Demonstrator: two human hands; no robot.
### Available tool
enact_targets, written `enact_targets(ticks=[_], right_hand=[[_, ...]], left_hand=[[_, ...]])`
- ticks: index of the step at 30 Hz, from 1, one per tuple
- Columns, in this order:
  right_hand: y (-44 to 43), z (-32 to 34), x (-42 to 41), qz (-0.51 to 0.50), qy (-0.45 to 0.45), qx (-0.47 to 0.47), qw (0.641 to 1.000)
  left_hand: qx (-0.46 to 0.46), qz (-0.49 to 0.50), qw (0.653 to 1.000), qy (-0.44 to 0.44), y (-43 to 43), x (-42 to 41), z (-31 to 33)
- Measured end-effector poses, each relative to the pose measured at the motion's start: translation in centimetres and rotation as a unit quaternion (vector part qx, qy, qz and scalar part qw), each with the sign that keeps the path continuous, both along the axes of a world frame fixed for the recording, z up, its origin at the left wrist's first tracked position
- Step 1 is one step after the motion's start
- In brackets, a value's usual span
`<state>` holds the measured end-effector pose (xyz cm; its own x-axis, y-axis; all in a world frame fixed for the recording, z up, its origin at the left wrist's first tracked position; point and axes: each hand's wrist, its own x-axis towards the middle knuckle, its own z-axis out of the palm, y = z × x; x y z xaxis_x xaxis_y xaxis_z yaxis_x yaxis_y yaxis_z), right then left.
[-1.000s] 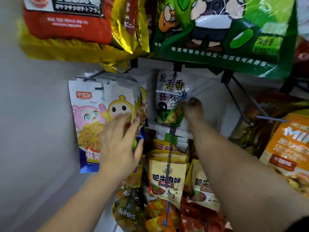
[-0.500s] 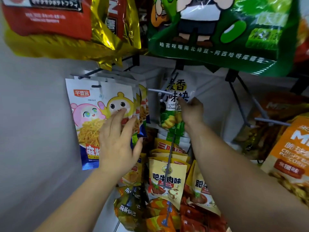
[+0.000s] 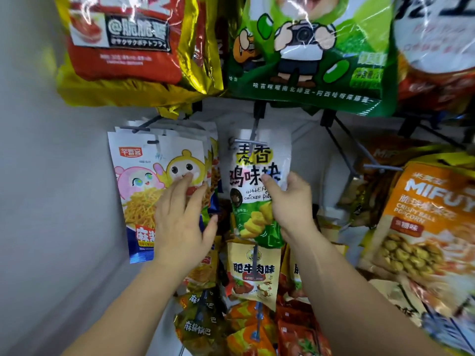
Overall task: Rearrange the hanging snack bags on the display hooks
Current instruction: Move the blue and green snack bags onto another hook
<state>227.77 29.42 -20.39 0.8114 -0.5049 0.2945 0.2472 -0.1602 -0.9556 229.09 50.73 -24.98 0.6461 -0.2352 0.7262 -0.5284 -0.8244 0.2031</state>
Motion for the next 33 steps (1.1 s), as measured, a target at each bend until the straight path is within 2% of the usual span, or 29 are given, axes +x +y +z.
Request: enact_targets(ticks=[4,9,12,14,16,19,20,23,24,29,31,33], right_hand=[[1.2,1.2,-2.4,0.009,0.022,0.014,1.000],[2.3,2.2,-5.8,0.019,0.031,0.011,0.999],[2.6,2.4,-8.2,0.021,0.039,0.011,0.999],[2.5,2.4,-9.8,0.034,0.042,0.009,0.998],[2.1,2.3,-11.2,0.044,0.046,0.011,0.998],[0.9,2.6,-13.1,0.056,0.045,0.006,0.997],[0.3,2.7,-13.7,0.060,0.045,-0.005,0.997],[-1.7,3.3,-16.0,0.076,0.050,-0.045,0.995],[-2.5,3.5,-16.9,0.079,0.053,-0.052,0.994],[-7.2,4.7,-21.4,0.082,0.042,-0.053,0.994],[-8.9,5.6,-23.1,0.087,0.025,-0.053,0.995],[-10.5,6.7,-24.7,0.084,0.000,-0.068,0.994]], left_hand=[[-0.025,-0.015,0.999,0.025,0.3,-0.3,0.3],[-0.128,-0.062,0.990,0.025,-0.9,-2.4,1.9],[-0.187,-0.099,0.975,0.069,-1.9,-4.3,3.4],[-0.242,-0.128,0.953,0.131,-2.6,-5.3,4.2],[-0.318,-0.162,0.914,0.193,-3.6,-6.5,4.8],[-0.393,-0.179,0.868,0.245,-5.4,-8.2,5.9],[-0.423,-0.186,0.847,0.261,-6.1,-8.8,6.2],[-0.534,-0.232,0.747,0.320,-8.4,-11.1,7.6],[-0.552,-0.243,0.727,0.329,-9.1,-12.0,8.0],[-0.569,-0.279,0.694,0.343,-12.7,-16.2,9.8],[-0.563,-0.285,0.700,0.335,-14.2,-18.0,10.8],[-0.544,-0.298,0.720,0.312,-15.6,-19.8,12.1]])
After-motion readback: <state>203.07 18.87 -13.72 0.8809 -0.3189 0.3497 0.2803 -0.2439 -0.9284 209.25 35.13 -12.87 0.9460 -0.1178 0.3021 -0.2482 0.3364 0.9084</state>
